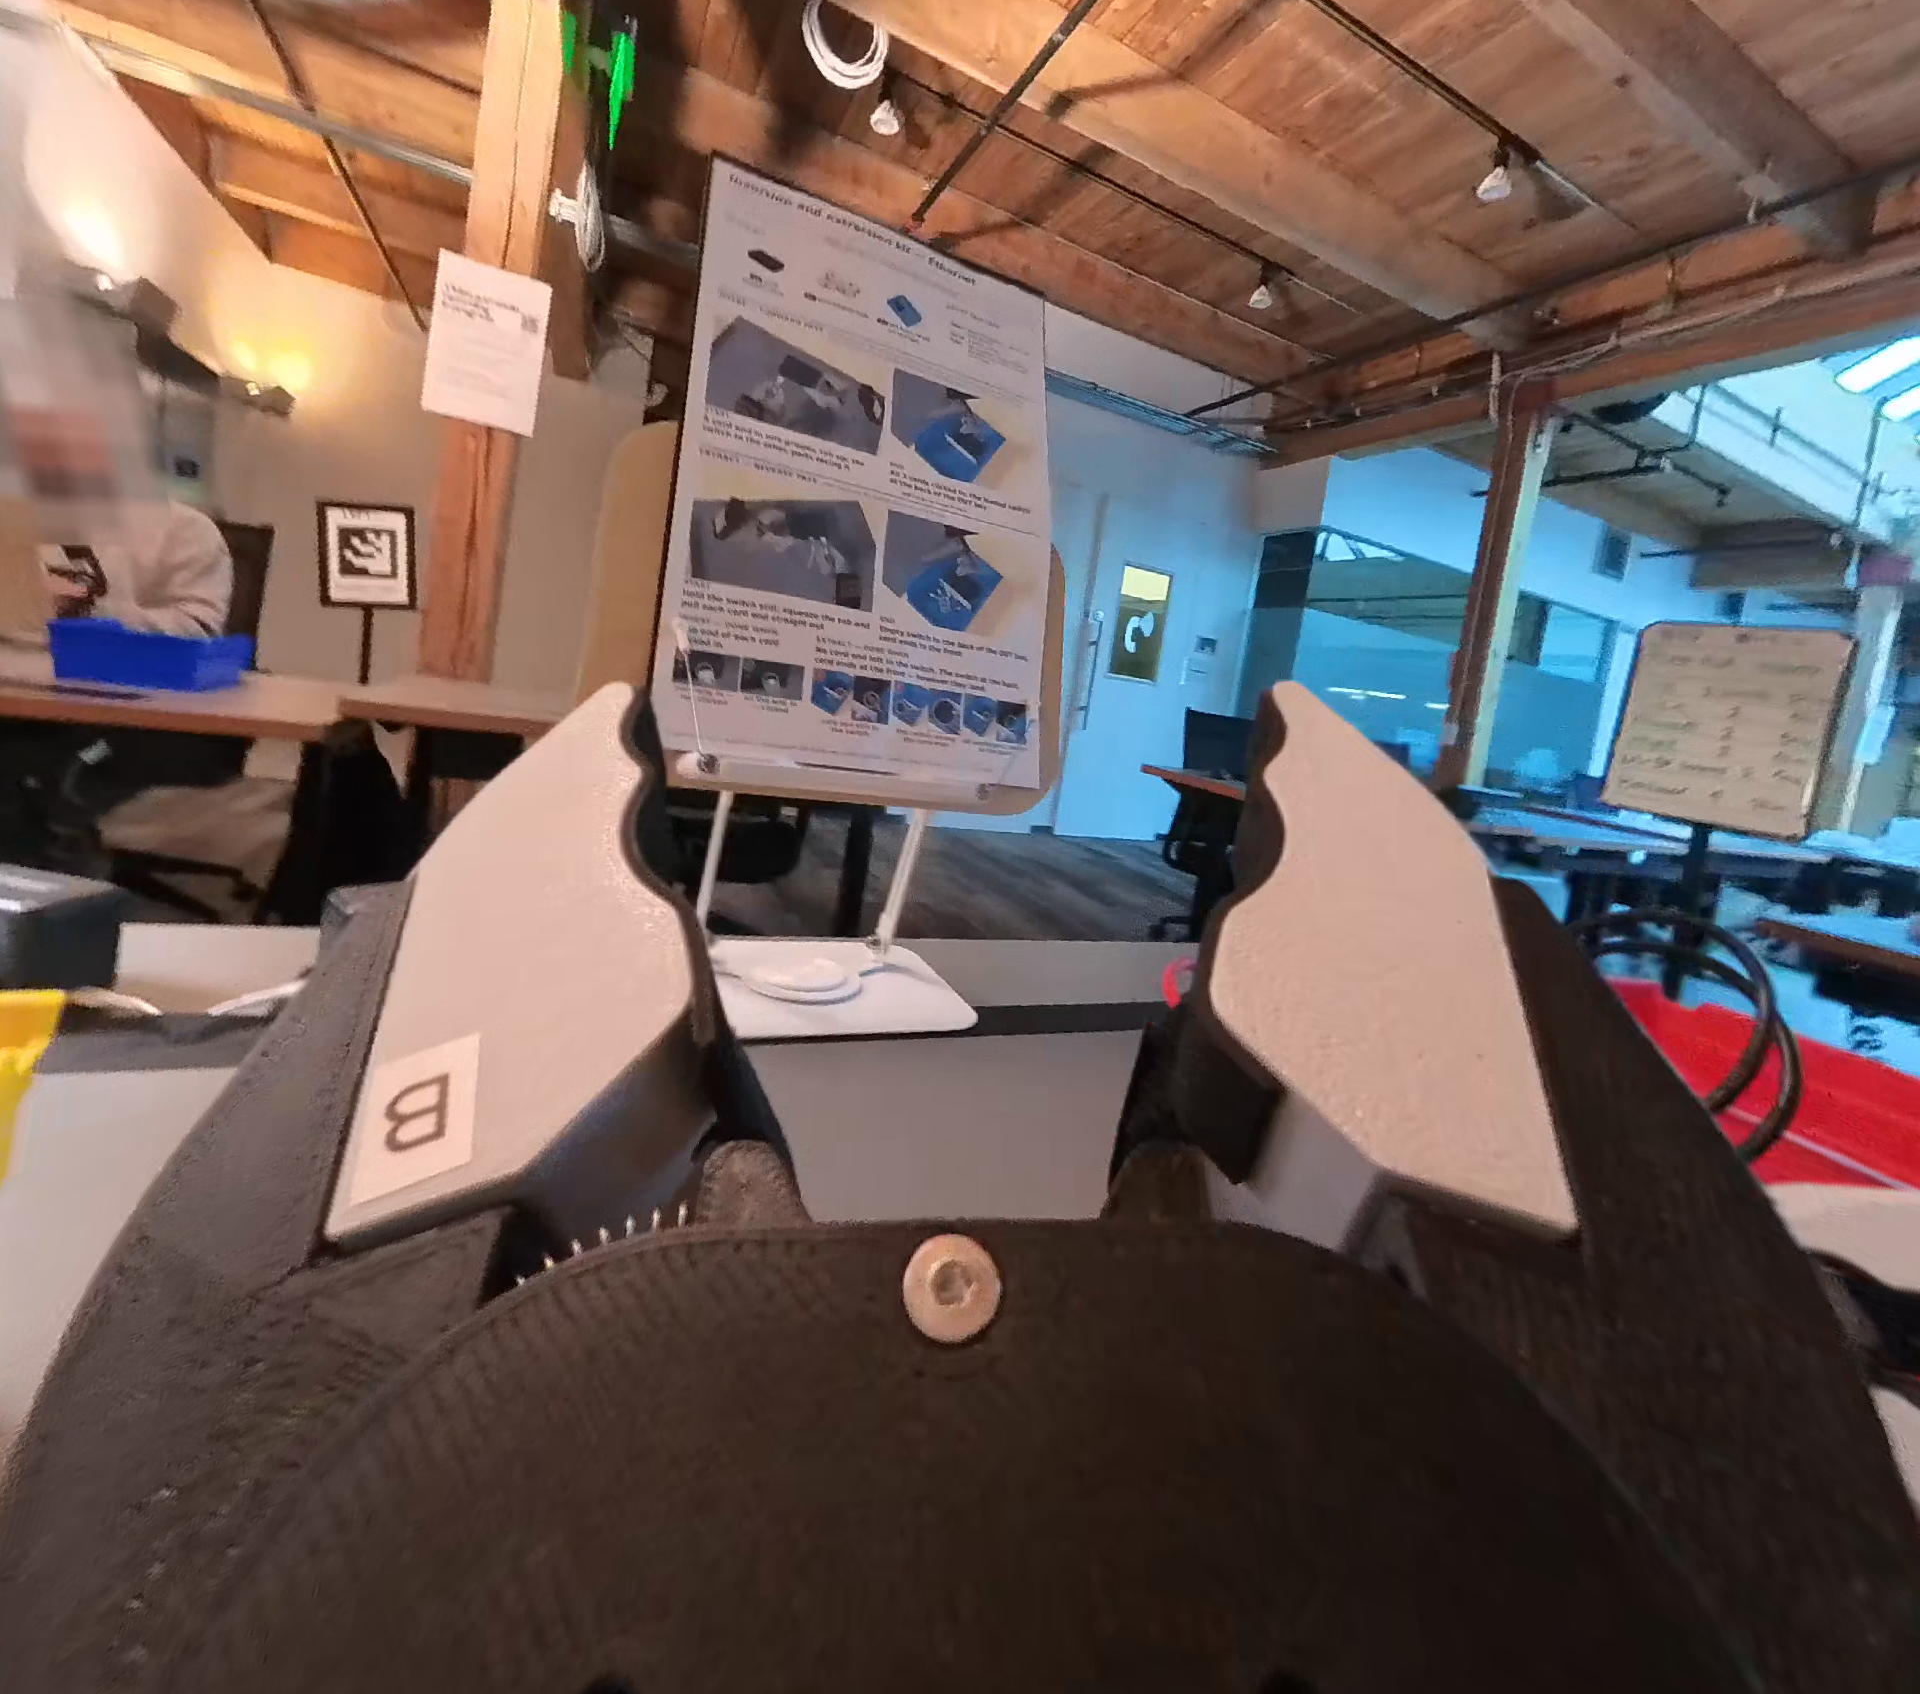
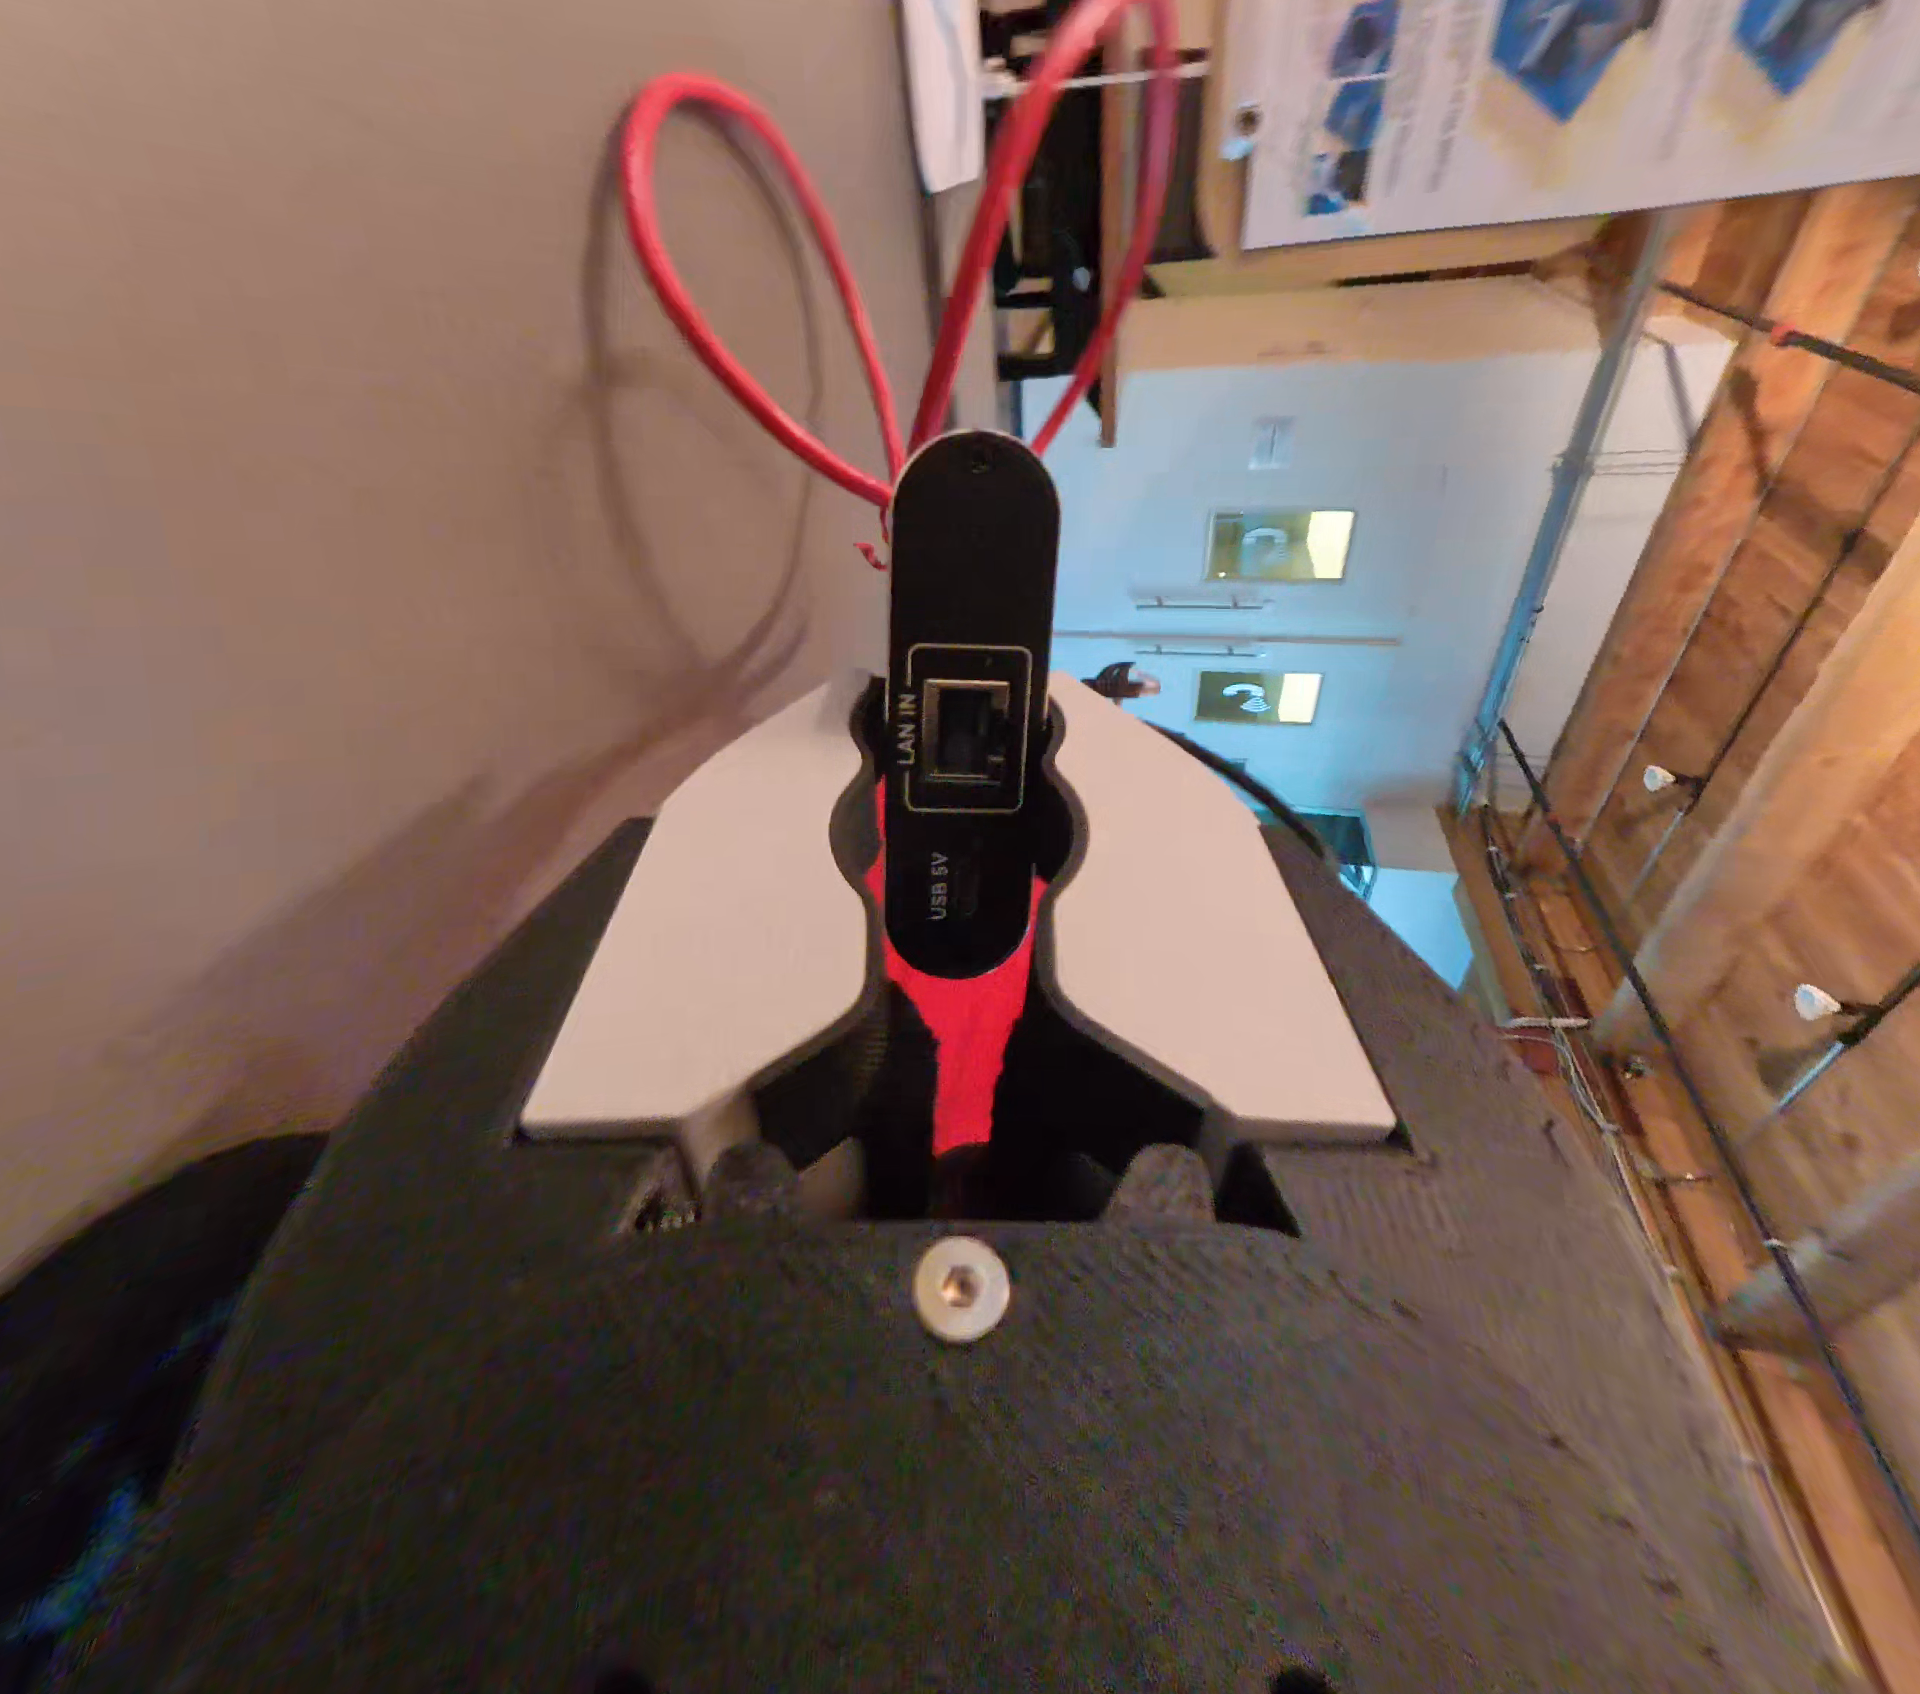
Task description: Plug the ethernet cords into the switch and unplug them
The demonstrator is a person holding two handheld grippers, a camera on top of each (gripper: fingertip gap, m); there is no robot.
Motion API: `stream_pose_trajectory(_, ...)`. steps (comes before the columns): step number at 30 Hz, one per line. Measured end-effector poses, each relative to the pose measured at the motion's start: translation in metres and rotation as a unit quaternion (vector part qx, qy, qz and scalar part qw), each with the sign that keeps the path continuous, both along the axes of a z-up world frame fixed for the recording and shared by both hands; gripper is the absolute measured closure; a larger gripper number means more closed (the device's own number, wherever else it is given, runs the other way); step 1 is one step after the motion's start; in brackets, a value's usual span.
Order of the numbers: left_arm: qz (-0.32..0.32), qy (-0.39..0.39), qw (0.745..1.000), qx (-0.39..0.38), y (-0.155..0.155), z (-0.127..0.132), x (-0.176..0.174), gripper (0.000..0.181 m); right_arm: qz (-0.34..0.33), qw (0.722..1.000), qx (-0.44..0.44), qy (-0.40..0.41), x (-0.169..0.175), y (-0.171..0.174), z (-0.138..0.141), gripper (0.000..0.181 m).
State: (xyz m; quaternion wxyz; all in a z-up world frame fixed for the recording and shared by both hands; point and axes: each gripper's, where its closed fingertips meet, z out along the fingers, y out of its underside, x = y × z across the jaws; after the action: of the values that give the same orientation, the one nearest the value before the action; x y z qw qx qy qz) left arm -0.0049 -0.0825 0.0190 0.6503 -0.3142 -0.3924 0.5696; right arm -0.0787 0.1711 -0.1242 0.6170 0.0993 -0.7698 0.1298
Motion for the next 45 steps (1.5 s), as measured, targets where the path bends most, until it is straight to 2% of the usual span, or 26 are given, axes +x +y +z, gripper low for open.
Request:
stream_pose_trajectory(5,0.011,0.002,0.999,-0.044,0.009,0.002,0.001,0.078,-0.007,0.996,0.025,-0.083,0.005,-0.007,-0.039,0.156)
stream_pose_trajectory(10,0.016,0.004,0.998,-0.058,0.010,0.003,0.002,0.079,0.006,0.989,0.007,-0.150,0.011,-0.011,-0.051,0.156)
stream_pose_trajectory(17,0.007,-0.019,1.000,-0.021,0.002,-0.003,-0.003,0.079,0.020,0.960,-0.001,-0.280,0.026,-0.013,-0.075,0.140)
stream_pose_trajectory(20,-0.012,-0.017,1.000,-0.003,0.002,0.000,-0.002,0.080,0.042,0.928,-0.033,-0.369,0.037,-0.015,-0.079,0.138)
stream_pose_trajectory(22,-0.032,-0.015,0.999,0.000,0.005,0.005,0.001,0.082,0.084,0.891,-0.071,-0.440,0.050,-0.022,-0.075,0.126)
stream_pose_trajectory(25,-0.078,-0.011,0.997,-0.015,0.015,0.018,0.010,0.087,0.225,0.813,-0.174,-0.509,0.076,-0.043,-0.036,0.098)
stream_pose_trajectory(28,-0.115,-0.001,0.992,-0.061,0.021,0.039,0.029,0.091,0.386,0.724,-0.330,-0.467,0.081,-0.052,0.026,0.072)
stream_pose_trajectory(30,-0.115,-0.004,0.987,-0.109,0.015,0.052,0.048,0.096,0.438,0.678,-0.425,-0.410,0.070,-0.045,0.052,0.068)
stream_pose_trajectory(32,-0.097,-0.026,0.982,-0.161,0.002,0.059,0.070,0.100,0.465,0.654,-0.477,-0.358,0.063,-0.038,0.065,0.058)
stream_pose_trajectory(34,-0.066,-0.071,0.975,-0.201,-0.020,0.058,0.091,0.100,0.473,0.652,-0.489,-0.335,0.063,-0.034,0.072,0.050)
stream_pose_trajectory(38,0.006,-0.161,0.958,-0.238,-0.068,0.038,0.127,0.101,0.493,0.639,-0.512,-0.293,0.066,-0.026,0.085,0.051)
stream_pose_trajectory(41,0.090,-0.186,0.957,-0.202,-0.111,0.033,0.136,0.099,0.485,0.640,-0.519,-0.293,0.062,-0.025,0.084,0.051)
stream_pose_trajectory(43,0.104,-0.212,0.956,-0.176,-0.125,0.024,0.131,0.097,0.479,0.642,-0.521,-0.295,0.060,-0.025,0.083,0.051)
stream_pose_trajectory(45,0.073,-0.287,0.942,-0.157,-0.126,-0.002,0.118,0.095,0.476,0.643,-0.523,-0.294,0.059,-0.025,0.082,0.051)
